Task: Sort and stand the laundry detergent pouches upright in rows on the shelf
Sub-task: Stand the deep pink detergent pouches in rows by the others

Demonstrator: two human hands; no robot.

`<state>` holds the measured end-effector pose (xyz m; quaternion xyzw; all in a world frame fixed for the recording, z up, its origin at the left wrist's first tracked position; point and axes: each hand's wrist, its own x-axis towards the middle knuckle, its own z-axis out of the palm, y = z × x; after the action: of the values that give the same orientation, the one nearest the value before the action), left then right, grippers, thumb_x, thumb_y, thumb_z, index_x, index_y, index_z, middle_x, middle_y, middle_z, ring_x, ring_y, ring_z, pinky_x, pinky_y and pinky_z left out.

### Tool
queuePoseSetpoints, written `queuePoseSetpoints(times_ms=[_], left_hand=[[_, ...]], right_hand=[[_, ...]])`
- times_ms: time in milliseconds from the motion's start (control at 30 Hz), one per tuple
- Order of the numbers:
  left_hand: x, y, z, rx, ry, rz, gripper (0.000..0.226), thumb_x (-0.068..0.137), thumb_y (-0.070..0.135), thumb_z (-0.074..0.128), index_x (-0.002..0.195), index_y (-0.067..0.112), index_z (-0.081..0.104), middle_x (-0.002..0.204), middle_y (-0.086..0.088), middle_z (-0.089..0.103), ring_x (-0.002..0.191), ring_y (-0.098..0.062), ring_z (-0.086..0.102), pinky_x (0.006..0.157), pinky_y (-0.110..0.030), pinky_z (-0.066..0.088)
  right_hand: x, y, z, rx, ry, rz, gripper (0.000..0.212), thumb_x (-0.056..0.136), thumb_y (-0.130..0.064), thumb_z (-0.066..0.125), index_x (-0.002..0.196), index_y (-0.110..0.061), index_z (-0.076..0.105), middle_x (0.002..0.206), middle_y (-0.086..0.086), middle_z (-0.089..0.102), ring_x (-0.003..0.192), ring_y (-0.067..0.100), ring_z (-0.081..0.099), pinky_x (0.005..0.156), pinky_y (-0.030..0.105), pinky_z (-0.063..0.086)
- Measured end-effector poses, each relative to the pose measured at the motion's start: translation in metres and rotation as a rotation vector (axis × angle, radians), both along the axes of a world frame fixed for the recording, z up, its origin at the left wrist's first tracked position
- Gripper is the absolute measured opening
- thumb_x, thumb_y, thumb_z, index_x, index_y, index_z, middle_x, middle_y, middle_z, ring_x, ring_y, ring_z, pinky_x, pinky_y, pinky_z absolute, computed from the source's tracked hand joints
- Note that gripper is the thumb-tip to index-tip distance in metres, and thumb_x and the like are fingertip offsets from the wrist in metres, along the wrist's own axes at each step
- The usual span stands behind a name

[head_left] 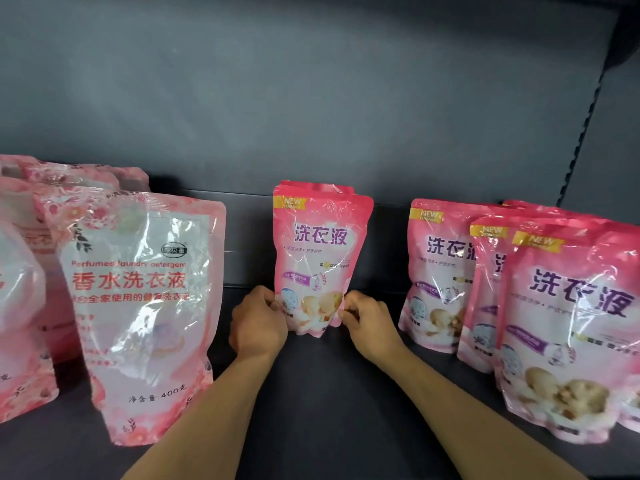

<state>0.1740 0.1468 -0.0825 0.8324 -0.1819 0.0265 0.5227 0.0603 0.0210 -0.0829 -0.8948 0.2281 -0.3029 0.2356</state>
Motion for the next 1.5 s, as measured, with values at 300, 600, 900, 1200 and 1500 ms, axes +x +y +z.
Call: queuePoseSetpoints(times_ms=[300, 600, 900, 1200, 1500], left_hand=[[-0.023, 0.005, 0.010, -0.061, -0.128, -0.074, 0.075, 0.082, 0.028, 0.066, 0.144, 0.015, 0.027, 0.140, -0.009, 0.043, 0.130, -0.028, 0.038, 0.095, -0.046, 0.045], [-0.075, 0.004, 0.028, -0.139, -0.607, -0.120, 0.076, 0.067, 0.016, 0.077, 0.132, 0.008, 0.038, 0.138, -0.016, 0.037, 0.124, -0.037, 0.037, 0.102, -0.050, 0.036], [-0.198, -0.046, 0.050, -0.254, -0.206, -0.837, 0.047, 0.086, 0.013, 0.064, 0.113, 0.036, 0.035, 0.112, 0.023, 0.048, 0.101, 0.015, 0.049, 0.076, 0.002, 0.037], [-0.238, -0.083, 0.043, -0.448, 0.302, -0.771, 0.039, 0.088, 0.008, 0.062, 0.123, 0.018, 0.048, 0.110, 0.002, 0.062, 0.092, -0.002, 0.060, 0.067, -0.008, 0.047], [-0.206, -0.033, 0.066, -0.806, 0.442, -0.560, 0.019, 0.096, 0.012, 0.049, 0.087, 0.015, 0.065, 0.087, -0.002, 0.070, 0.078, -0.016, 0.062, 0.072, -0.029, 0.052]], right_hand=[[-0.031, 0.015, 0.024, 0.189, -0.087, -0.054, 0.052, 0.090, -0.018, 0.060, 0.136, -0.016, 0.037, 0.111, -0.004, 0.056, 0.094, 0.005, 0.056, 0.080, 0.015, 0.042], [-0.145, 0.042, 0.068, -0.172, -0.484, -0.247, 0.040, 0.085, -0.008, 0.065, 0.121, -0.015, 0.051, 0.111, -0.006, 0.056, 0.099, 0.005, 0.053, 0.088, 0.010, 0.039], [-0.244, 0.005, 0.092, -0.229, -0.781, -0.533, 0.055, 0.080, -0.007, 0.070, 0.127, -0.009, 0.040, 0.121, -0.002, 0.043, 0.113, 0.016, 0.047, 0.101, 0.029, 0.038], [-0.242, -0.026, 0.098, 0.405, -0.693, -0.207, 0.041, 0.096, -0.028, 0.050, 0.069, 0.003, 0.054, 0.060, 0.007, 0.038, 0.056, 0.019, 0.035, 0.054, 0.032, 0.033], [-0.202, -0.004, 0.099, 0.508, -0.709, 0.043, 0.019, 0.095, -0.024, 0.053, 0.103, -0.022, 0.070, 0.104, 0.017, 0.069, 0.091, 0.030, 0.065, 0.089, 0.038, 0.051]])
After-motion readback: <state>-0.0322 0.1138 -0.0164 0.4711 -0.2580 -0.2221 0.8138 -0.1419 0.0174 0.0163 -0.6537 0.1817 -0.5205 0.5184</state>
